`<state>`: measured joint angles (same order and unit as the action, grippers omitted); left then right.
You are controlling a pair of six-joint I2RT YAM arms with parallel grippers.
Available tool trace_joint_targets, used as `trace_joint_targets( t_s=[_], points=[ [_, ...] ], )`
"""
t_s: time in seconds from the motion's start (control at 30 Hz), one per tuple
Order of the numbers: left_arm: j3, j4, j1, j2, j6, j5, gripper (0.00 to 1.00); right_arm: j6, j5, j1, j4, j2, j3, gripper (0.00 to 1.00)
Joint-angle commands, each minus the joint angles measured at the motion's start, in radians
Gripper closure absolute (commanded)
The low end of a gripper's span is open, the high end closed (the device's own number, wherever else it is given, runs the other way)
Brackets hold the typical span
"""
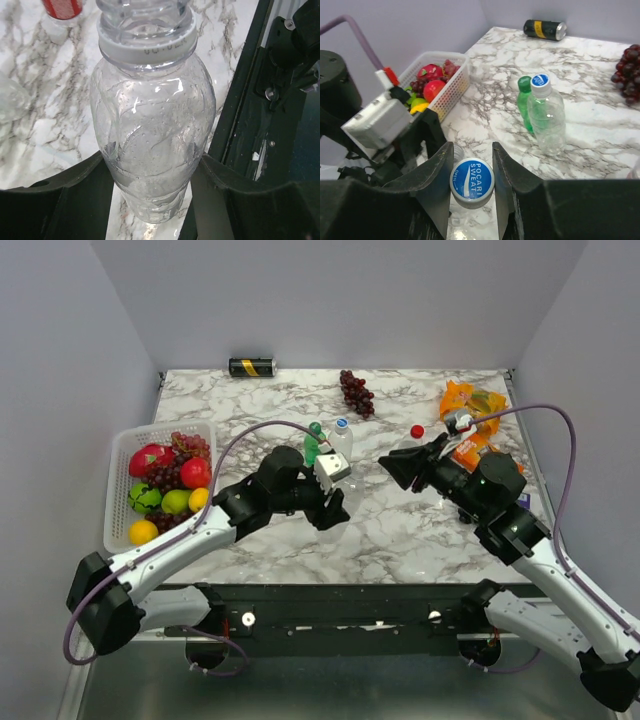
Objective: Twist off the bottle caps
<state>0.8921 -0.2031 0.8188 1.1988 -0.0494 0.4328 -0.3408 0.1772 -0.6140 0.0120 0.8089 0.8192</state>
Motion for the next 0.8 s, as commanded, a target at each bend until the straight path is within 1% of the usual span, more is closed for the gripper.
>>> trace_joint_targets(
  t_s=[0.0, 0.1, 0.13, 0.17, 0.2, 0.23, 0.3, 0.33, 0.37, 0.43, 0.47, 0.53, 0.57, 0.6, 0.67, 0.7, 0.77],
  points=[
    [0.039, -0.021, -0.078, -0.146, 0.043, -0.095, 0.59, 0.025, -0.108, 0.002, 0.045, -0.043, -0.005, 0.62],
    [0.033, -0.022, -0.144, -0.238, 0.043, -0.152, 0.59, 0.017, -0.076, -0.007, 0.033, -0.011, -0.018, 0.65],
    [0.027, -0.019, -0.176, -0.264, 0.043, -0.19, 0.59, 0.029, -0.118, -0.062, 0.023, 0.033, -0.008, 0.64],
    [0.012, -0.016, -0.185, -0.31, 0.077, -0.303, 0.59, 0.067, -0.169, -0.11, 0.025, 0.059, 0.006, 0.64],
    [0.007, -0.019, -0.191, -0.329, 0.085, -0.377, 0.59, 0.086, -0.227, -0.165, 0.026, 0.09, 0.021, 0.64],
    [0.004, -0.024, -0.208, -0.344, 0.094, -0.425, 0.59, 0.1, -0.275, -0.25, 0.02, 0.166, 0.043, 0.64],
    [-0.008, -0.022, -0.239, -0.38, 0.095, -0.552, 0.59, 0.092, -0.257, -0.302, -0.003, 0.238, 0.078, 0.63],
    [-0.012, -0.019, -0.271, -0.384, 0.089, -0.565, 0.59, 0.082, -0.245, -0.34, -0.068, 0.266, 0.078, 0.63],
    [-0.013, -0.019, -0.338, -0.392, 0.083, -0.566, 0.59, 0.072, -0.242, -0.361, -0.093, 0.326, 0.083, 0.63],
    [-0.009, -0.015, -0.427, -0.389, 0.053, -0.527, 0.59, 0.072, -0.254, -0.432, -0.124, 0.384, 0.106, 0.63],
    [-0.002, -0.013, -0.52, -0.378, 0.027, -0.504, 0.59, 0.077, -0.26, -0.456, -0.13, 0.45, 0.121, 0.63],
    [-0.002, -0.004, -0.598, -0.369, -0.018, -0.438, 0.59, 0.077, -0.265, -0.515, -0.15, 0.513, 0.159, 0.63],
    [-0.004, 0.004, -0.636, -0.361, -0.03, -0.434, 0.59, 0.071, -0.259, -0.529, -0.156, 0.544, 0.17, 0.63],
    [-0.005, 0.01, -0.683, -0.358, -0.036, -0.395, 0.59, 0.068, -0.255, -0.542, -0.171, 0.605, 0.185, 0.63],
    [0.001, 0.008, -0.705, -0.346, -0.04, -0.384, 0.59, 0.053, -0.23, -0.57, -0.22, 0.671, 0.205, 0.63],
    [-0.001, 0.002, -0.71, -0.346, -0.035, -0.39, 0.59, 0.048, -0.217, -0.575, -0.239, 0.752, 0.218, 0.63],
    [-0.004, 0.002, -0.71, -0.343, -0.029, -0.401, 0.59, 0.039, -0.193, -0.579, -0.271, 0.838, 0.262, 0.63]
  ],
)
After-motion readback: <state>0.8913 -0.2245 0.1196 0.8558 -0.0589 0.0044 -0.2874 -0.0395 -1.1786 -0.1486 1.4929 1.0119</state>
